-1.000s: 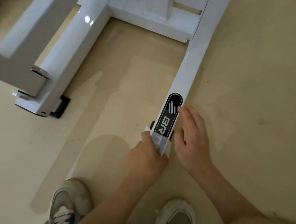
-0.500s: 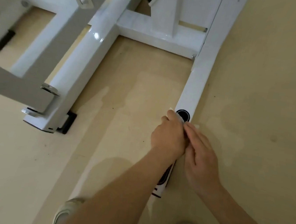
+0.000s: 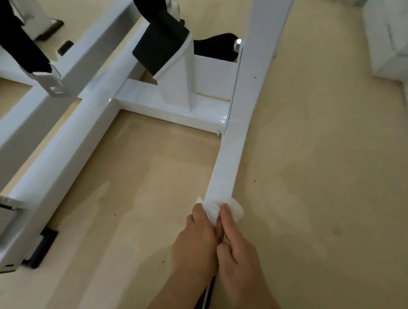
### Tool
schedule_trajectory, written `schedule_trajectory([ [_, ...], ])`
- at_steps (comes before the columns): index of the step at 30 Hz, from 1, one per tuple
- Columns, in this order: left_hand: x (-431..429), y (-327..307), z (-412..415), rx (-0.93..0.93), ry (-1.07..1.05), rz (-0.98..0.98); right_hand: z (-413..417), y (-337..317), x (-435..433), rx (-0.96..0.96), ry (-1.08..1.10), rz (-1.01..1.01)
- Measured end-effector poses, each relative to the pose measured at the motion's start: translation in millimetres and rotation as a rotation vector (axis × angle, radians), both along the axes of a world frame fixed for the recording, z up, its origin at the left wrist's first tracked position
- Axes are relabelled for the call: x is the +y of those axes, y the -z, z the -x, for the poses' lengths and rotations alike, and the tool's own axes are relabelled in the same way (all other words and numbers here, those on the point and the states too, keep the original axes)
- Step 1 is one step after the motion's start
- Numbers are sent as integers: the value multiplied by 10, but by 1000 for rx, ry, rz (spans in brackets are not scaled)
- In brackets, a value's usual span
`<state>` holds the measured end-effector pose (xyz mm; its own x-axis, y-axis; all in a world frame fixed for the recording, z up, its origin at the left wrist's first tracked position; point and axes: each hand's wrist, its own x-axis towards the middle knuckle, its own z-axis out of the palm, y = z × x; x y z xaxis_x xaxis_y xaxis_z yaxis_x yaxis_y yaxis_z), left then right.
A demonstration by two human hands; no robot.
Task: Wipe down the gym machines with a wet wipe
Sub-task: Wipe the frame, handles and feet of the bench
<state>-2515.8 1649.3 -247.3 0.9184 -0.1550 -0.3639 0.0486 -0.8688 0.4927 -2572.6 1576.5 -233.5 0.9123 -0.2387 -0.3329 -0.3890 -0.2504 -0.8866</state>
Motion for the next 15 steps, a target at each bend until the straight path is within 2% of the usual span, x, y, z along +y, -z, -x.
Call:
schedule_trajectory([
  [5, -367, 56, -777, 81, -32, 216, -664, -92, -272, 34, -26, 80],
  [9, -669, -25, -1226, 208, -263, 635, -1232, -195, -544, 62, -63, 235],
  [11, -780, -12, -1366, 198, -250, 579, -1435, -252, -599, 77, -147, 354],
  [13, -835, 65, -1427, 86, -117, 382, -1537, -325, -624, 106, -297, 482],
  [15, -814, 76, -1436, -11, 24, 287, -1616, -358, -686, 177, -436, 609],
])
